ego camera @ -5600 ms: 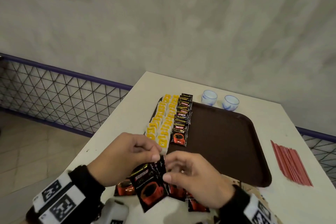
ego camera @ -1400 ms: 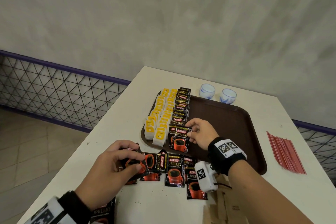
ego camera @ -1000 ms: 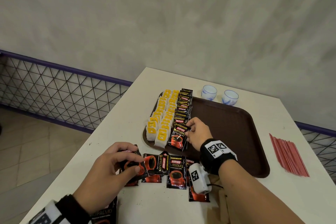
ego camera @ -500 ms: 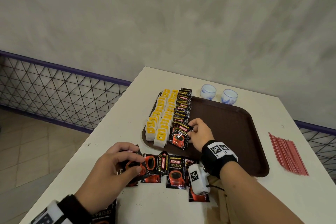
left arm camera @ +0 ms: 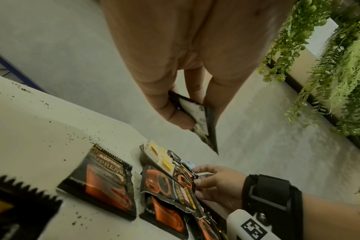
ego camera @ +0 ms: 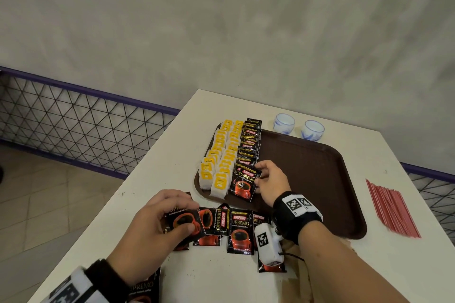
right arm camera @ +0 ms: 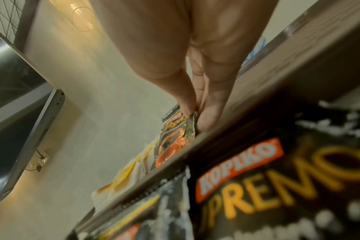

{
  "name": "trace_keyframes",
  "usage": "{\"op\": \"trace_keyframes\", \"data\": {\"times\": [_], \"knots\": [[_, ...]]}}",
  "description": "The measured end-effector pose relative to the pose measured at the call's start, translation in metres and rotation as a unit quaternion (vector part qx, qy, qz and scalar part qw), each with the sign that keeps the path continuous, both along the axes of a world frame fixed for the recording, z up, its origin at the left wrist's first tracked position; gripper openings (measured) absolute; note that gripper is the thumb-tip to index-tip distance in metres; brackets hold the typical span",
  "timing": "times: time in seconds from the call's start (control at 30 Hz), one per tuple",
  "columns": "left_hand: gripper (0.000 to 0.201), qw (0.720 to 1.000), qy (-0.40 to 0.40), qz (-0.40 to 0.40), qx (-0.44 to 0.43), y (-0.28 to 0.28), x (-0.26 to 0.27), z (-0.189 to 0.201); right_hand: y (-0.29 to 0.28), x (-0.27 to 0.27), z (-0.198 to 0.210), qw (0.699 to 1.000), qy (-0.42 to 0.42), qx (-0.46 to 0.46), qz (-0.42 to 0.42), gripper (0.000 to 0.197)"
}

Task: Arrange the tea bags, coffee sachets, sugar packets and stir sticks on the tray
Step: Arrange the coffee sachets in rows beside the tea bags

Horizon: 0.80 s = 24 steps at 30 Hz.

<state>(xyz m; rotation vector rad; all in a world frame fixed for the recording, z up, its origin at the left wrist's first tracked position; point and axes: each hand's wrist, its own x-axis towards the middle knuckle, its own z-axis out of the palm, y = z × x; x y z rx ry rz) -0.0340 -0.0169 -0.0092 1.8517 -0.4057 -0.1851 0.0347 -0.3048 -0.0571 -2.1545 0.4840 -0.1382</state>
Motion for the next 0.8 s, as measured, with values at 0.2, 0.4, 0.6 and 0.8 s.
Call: {"op": "trace_keyframes", "data": {"times": [0.2,0.4,0.6,0.8], "knots": [[0.063,0.998,0.018,0.002,-0.054,-0.010,0.000,0.006,0.002,-0.002,0.001,0.999,-0.005,-0.044,0.031,0.041],[0.066,0.989,0.109,0.006,-0.100,-0.025,0.002,0.017,0.008,-0.017,0.031,0.995,-0.002,-0.073,0.070,0.047],[0.067,0.987,0.112,-0.006,-0.117,-0.045,0.007,0.019,0.034,-0.062,0.078,0.962,0.021,0.136,0.237,0.031],[0.073,0.996,0.057,-0.033,-0.064,-0.053,0.007,0.018,0.036,-0.072,0.068,0.961,-0.004,0.179,0.212,0.017]]}}
